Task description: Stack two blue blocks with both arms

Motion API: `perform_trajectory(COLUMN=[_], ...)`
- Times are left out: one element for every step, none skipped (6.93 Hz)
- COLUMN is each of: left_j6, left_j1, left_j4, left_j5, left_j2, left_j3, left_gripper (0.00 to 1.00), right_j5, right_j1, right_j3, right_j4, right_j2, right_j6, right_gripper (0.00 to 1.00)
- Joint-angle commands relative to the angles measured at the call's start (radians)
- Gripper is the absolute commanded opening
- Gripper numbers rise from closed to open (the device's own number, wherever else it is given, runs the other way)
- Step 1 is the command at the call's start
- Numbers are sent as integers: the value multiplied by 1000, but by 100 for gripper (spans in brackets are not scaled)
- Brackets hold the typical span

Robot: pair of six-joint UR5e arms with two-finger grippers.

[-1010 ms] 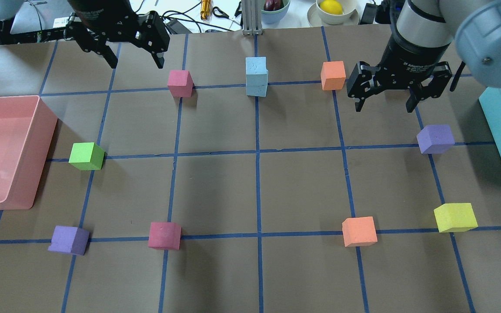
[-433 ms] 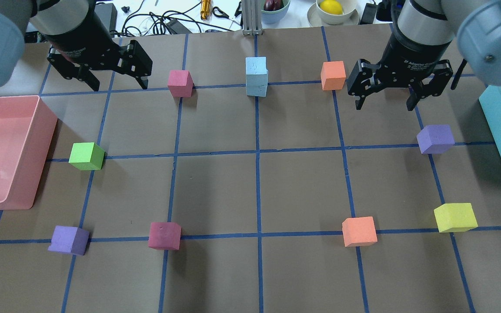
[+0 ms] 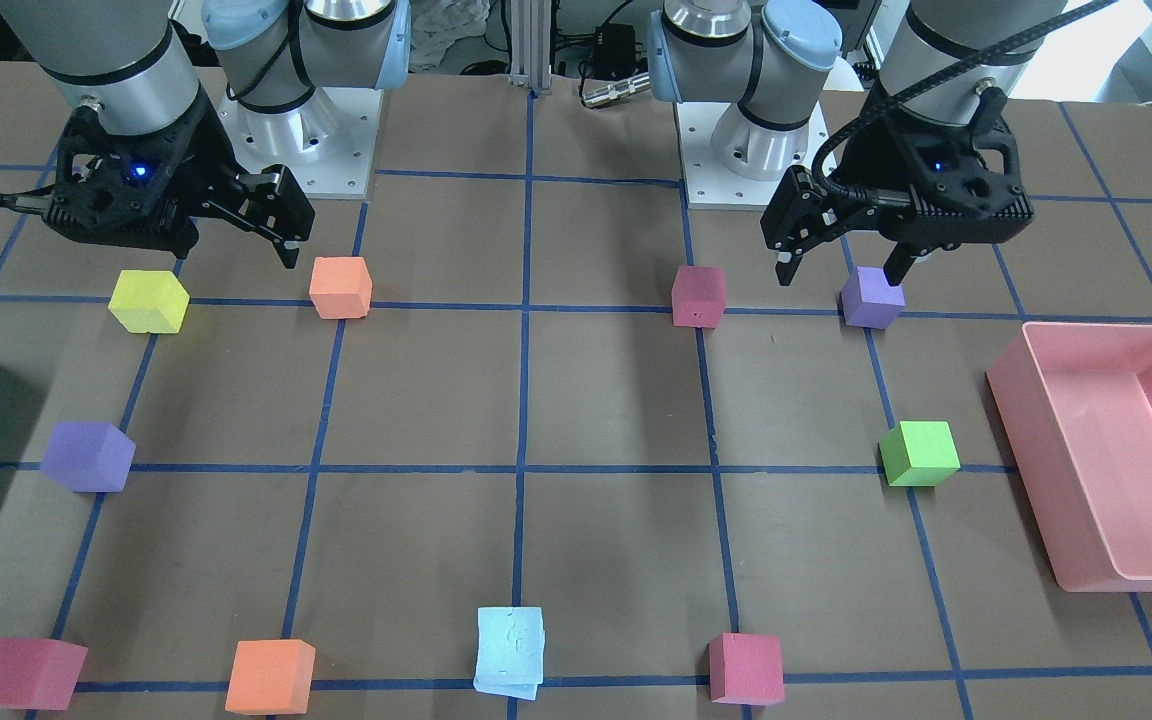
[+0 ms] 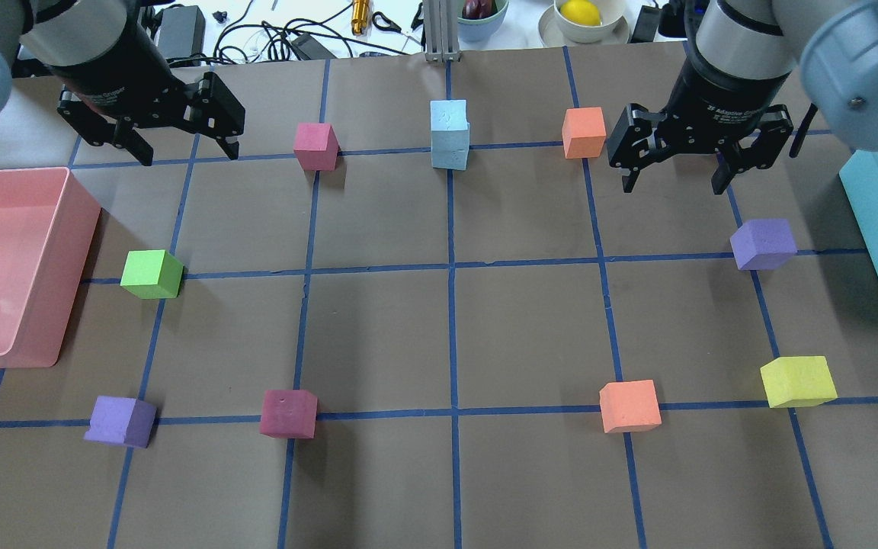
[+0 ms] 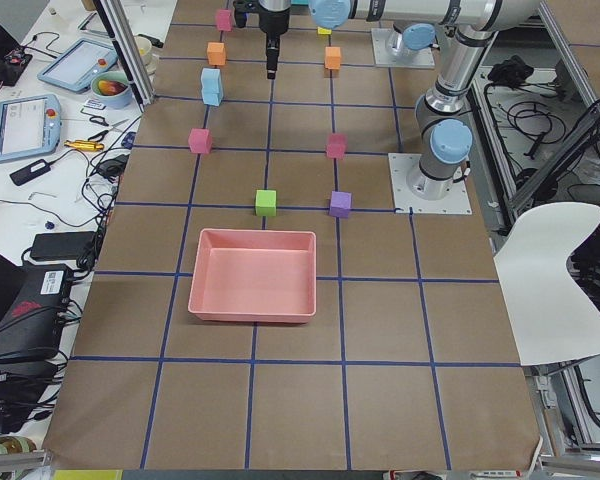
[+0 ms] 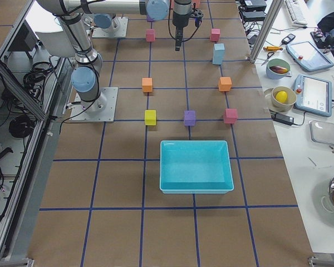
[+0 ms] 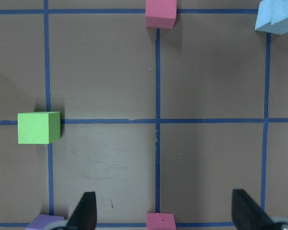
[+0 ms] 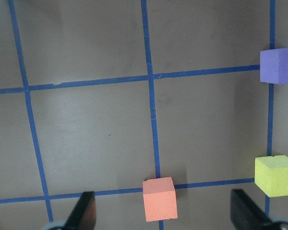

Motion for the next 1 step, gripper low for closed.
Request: perform_trajectory(left_j6=[2], left_j1=[0], left_j4=[-1], left_j5=[14], left_j2=[2], left_j3=[-2], left_gripper=[100], right_j5=[0], right_j1=[-1], right_j3=[0], right_j4=[0], right_j2=[0], right_j6=[0], right_gripper=[100])
